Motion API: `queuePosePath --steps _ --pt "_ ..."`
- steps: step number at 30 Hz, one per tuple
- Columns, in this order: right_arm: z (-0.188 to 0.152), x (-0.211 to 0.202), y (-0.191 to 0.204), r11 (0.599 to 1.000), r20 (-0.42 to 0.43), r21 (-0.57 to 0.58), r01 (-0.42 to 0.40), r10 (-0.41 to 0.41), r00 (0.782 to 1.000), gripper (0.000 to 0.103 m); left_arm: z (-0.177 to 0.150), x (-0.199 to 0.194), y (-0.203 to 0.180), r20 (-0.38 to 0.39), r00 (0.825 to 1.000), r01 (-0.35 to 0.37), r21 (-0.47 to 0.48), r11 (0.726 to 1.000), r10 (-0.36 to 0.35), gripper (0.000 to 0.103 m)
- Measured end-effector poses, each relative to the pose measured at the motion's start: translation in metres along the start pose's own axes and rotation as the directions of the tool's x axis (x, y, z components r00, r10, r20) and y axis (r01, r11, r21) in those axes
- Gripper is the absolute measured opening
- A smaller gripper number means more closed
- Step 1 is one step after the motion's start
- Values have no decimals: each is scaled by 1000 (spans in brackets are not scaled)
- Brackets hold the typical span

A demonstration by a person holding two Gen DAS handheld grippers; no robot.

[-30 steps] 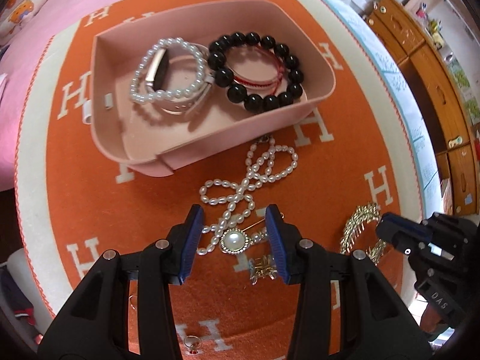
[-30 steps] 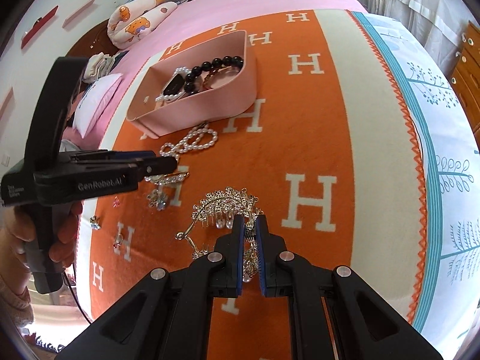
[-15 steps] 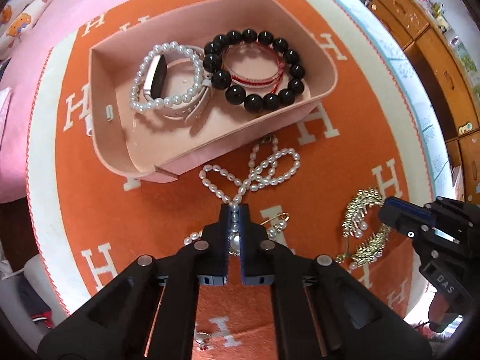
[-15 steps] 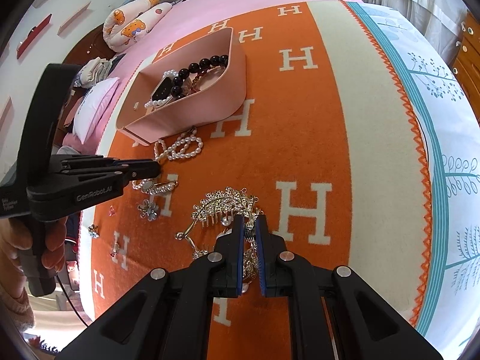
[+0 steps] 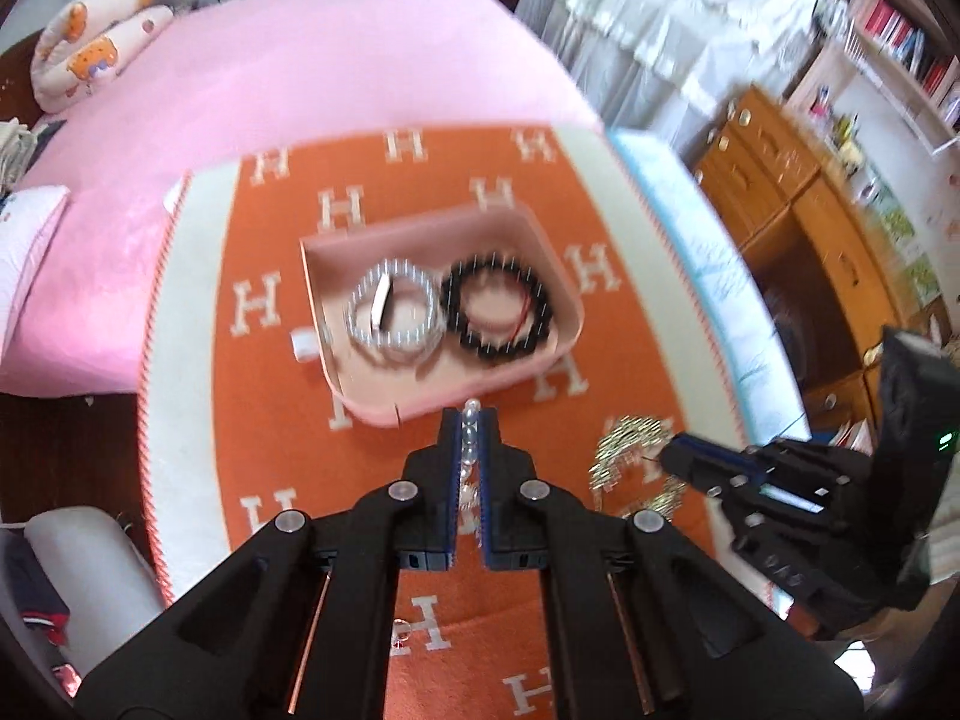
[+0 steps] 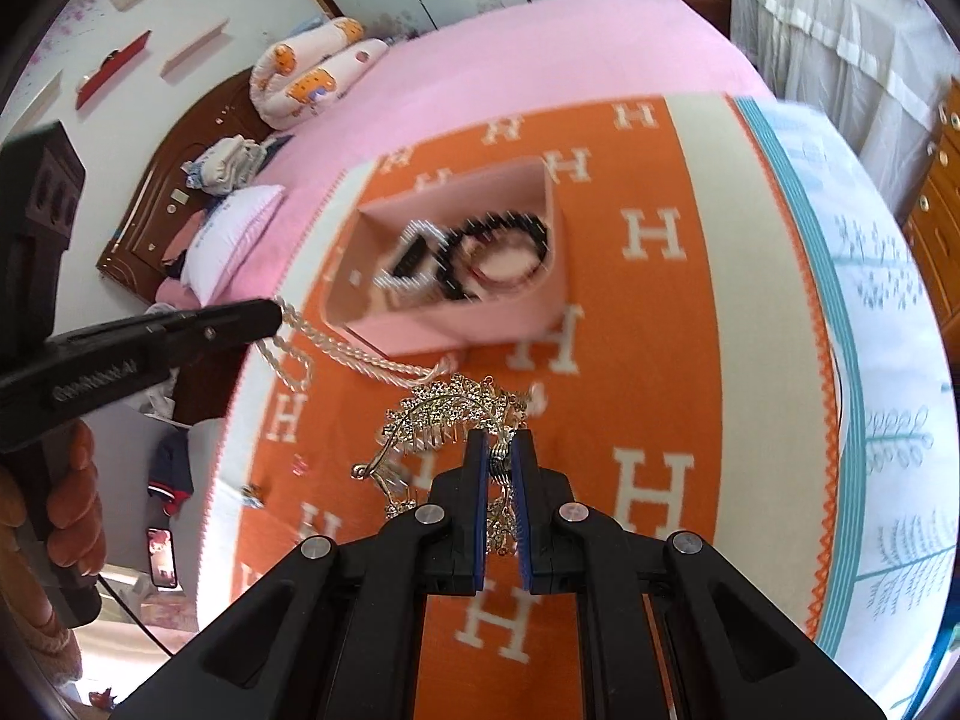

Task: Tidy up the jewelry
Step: 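Carry the gold comb with the right tool while the left tool carries the necklace toward the box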

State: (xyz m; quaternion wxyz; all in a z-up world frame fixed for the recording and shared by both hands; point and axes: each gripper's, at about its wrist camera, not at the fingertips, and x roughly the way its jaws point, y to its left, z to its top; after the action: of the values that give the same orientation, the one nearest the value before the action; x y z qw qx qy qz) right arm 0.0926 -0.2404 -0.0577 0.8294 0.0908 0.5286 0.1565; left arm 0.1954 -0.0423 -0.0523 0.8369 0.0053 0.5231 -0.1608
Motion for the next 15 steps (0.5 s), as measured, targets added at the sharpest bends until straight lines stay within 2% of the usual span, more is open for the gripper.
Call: queuePosePath --steps 6,15 --pt "30 -20 29 999 64 -36 -19 21 998 8 35 -46 7 110 994 18 -25 1000 -15 3" --pt "87 -31 53 998 149 -47 -29 36 988 8 65 -77 13 175 984 44 -57 997 -33 3"
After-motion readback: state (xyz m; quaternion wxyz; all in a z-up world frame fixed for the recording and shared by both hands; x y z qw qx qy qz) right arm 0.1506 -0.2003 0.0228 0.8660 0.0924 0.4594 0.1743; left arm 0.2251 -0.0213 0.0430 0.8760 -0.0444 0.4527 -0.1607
